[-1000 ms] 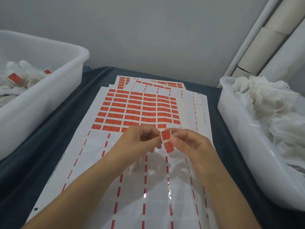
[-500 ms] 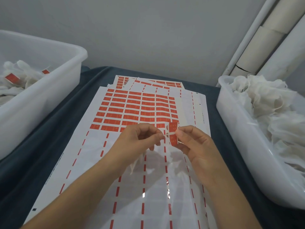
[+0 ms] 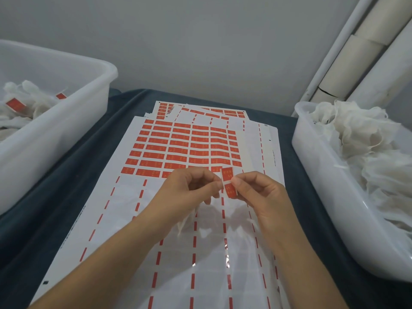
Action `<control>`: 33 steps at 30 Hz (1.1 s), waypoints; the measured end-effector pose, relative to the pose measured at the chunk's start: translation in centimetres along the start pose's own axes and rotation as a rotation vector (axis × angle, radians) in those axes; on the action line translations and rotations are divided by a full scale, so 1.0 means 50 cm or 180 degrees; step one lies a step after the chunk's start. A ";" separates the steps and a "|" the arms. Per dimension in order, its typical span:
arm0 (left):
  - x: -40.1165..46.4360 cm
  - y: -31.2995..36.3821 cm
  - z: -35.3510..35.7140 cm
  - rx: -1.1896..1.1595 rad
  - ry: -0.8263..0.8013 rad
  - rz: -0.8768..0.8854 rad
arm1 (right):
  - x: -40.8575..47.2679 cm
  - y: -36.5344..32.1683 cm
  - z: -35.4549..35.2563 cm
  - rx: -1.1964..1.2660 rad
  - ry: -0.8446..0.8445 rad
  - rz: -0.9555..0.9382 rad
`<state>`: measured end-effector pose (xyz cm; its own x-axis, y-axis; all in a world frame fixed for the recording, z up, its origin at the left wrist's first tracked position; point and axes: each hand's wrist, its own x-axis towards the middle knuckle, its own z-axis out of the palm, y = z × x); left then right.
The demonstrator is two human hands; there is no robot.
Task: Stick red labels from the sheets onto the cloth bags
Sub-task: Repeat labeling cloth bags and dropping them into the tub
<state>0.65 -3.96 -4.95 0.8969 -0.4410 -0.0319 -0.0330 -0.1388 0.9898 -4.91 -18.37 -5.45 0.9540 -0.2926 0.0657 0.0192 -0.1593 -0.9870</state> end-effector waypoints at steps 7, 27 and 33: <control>0.000 0.002 0.003 -0.0043 0.0041 -0.0023 | -0.002 -0.002 0.001 -0.0241 0.0045 -0.0212; 0.001 -0.002 -0.012 -0.0621 -0.0026 -0.0234 | 0.003 -0.005 -0.005 0.0126 -0.0027 0.0206; 0.000 -0.004 -0.008 -0.0423 -0.0057 -0.0171 | 0.004 -0.003 -0.003 0.0367 -0.0312 0.0394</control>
<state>0.85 -3.60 -5.12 0.8877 -0.4521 -0.0865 0.0745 -0.0445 0.9962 -4.75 -18.53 -5.28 0.9756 -0.2091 -0.0664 -0.0715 -0.0170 -0.9973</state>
